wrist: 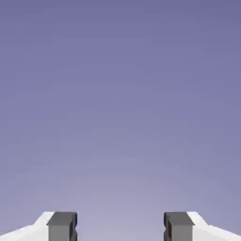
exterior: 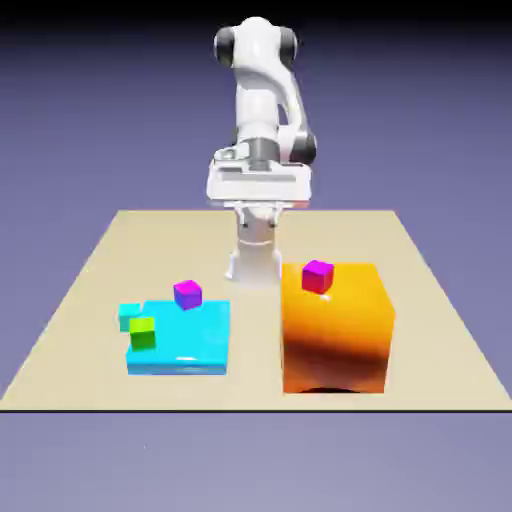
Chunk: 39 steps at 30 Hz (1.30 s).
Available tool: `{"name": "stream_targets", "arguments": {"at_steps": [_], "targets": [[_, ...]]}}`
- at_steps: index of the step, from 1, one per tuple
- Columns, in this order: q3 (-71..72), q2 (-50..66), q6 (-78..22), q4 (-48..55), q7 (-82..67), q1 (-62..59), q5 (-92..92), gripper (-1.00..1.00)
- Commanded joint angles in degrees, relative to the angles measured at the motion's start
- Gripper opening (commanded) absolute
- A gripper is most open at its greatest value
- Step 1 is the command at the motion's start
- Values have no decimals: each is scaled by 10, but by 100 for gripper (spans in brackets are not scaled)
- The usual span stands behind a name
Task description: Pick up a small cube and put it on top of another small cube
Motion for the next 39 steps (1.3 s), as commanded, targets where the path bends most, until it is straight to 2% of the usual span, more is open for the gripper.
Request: {"name": "stream_targets", "arguments": {"at_steps": [1,20,22,29,30,37,39], "targets": [[-19,21,-14,7,6,-6,10,0],[-378,415,-271,136,114,-113,205,0],[-383,421,-275,138,116,-115,208,0],[-263,540,-201,156,4,-196,365,0],[-263,540,-201,156,4,-196,365,-100],[-377,427,-271,139,110,-119,215,-100],[-360,407,-306,161,74,-105,170,-100]]}}
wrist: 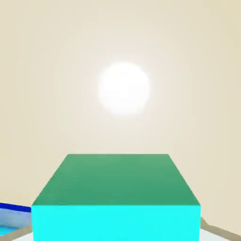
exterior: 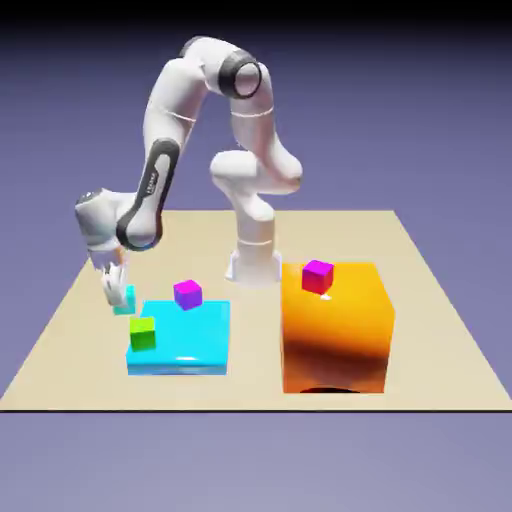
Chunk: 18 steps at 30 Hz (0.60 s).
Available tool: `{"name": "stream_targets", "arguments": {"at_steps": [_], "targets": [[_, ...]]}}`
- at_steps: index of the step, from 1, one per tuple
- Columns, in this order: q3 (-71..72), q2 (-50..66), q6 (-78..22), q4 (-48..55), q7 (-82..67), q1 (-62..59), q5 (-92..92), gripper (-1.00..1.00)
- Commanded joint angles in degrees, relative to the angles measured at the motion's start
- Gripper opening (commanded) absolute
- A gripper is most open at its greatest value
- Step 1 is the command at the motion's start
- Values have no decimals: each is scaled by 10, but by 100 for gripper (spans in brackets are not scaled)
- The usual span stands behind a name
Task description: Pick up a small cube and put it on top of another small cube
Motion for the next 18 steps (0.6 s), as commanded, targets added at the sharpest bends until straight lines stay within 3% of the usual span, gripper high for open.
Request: {"name": "stream_targets", "arguments": {"at_steps": [1,9,11,16,17,18], "targets": [[14,-8,-18,14,-24,6,-24,-100],[124,-72,-163,124,-223,50,-202,-100],[125,-73,-165,124,-225,50,-203,-100],[185,-4,-61,87,-242,-12,-178,-100],[185,-4,-61,87,-242,-12,-178,100],[185,-4,-61,87,-242,-12,-178,100]]}}
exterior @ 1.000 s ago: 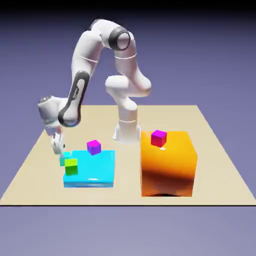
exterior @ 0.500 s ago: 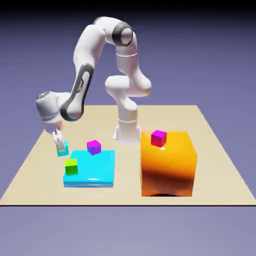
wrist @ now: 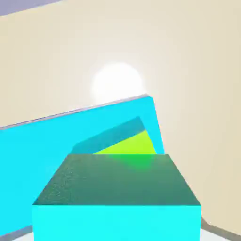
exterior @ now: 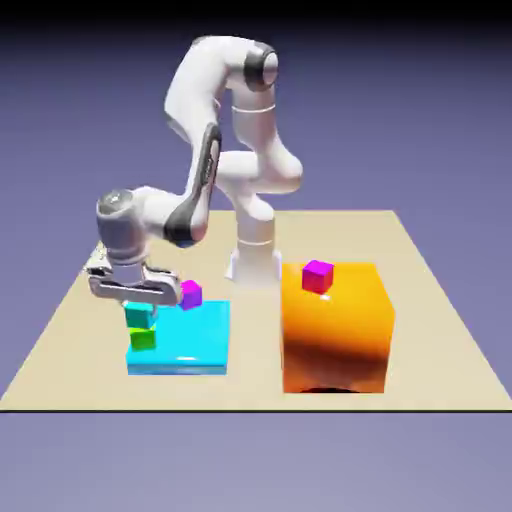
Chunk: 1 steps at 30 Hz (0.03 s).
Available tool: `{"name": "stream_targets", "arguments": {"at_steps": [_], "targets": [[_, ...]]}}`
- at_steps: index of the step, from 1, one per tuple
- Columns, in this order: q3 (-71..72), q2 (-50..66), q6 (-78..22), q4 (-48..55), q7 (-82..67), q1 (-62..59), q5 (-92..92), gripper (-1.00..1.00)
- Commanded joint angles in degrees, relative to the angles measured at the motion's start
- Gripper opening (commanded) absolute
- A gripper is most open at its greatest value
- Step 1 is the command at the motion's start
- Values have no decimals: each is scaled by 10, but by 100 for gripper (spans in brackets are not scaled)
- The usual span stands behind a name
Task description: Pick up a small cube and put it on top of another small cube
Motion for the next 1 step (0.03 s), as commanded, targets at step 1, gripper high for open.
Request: {"name": "stream_targets", "arguments": {"at_steps": [1], "targets": [[-15,-17,-25,9,4,15,-6,100]]}}
